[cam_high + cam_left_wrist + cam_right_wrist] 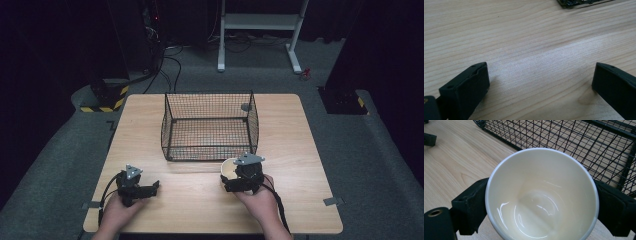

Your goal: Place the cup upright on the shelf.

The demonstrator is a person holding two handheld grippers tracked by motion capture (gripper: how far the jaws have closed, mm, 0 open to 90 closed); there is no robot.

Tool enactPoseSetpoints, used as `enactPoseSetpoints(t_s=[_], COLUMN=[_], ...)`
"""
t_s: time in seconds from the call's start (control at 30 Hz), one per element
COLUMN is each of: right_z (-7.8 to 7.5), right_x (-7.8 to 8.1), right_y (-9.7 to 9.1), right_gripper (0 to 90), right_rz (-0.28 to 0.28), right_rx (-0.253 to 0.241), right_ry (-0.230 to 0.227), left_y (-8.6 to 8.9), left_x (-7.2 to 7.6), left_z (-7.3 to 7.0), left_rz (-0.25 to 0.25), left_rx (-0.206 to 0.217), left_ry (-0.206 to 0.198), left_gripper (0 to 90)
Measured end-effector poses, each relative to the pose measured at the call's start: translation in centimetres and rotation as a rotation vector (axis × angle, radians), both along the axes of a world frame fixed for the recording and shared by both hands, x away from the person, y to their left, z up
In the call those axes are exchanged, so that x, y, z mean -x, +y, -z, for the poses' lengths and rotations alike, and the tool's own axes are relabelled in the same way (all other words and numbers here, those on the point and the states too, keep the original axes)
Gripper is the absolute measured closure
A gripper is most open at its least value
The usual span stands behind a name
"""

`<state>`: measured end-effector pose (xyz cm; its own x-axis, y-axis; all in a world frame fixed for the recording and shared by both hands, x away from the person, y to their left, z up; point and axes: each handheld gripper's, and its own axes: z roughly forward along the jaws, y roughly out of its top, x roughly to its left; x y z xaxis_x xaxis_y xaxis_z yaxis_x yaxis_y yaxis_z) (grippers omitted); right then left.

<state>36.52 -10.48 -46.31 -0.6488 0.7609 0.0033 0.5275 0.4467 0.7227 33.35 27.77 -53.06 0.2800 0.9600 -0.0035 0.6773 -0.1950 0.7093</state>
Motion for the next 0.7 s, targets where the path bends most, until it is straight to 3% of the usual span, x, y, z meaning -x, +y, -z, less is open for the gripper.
enactPoseSetpoints(t_s=[0.7], right_z=[0.02], right_x=[0.03], right_y=[-0.08], right_gripper=[9.5], right_rz=[0.003], right_rx=[-0.004], right_ry=[0.015], left_y=[0.01], left_x=[0.00], left_z=[0.00], left_rz=[0.001], left_rx=[-0.001], left_ry=[0.000], left_gripper=[1.5])
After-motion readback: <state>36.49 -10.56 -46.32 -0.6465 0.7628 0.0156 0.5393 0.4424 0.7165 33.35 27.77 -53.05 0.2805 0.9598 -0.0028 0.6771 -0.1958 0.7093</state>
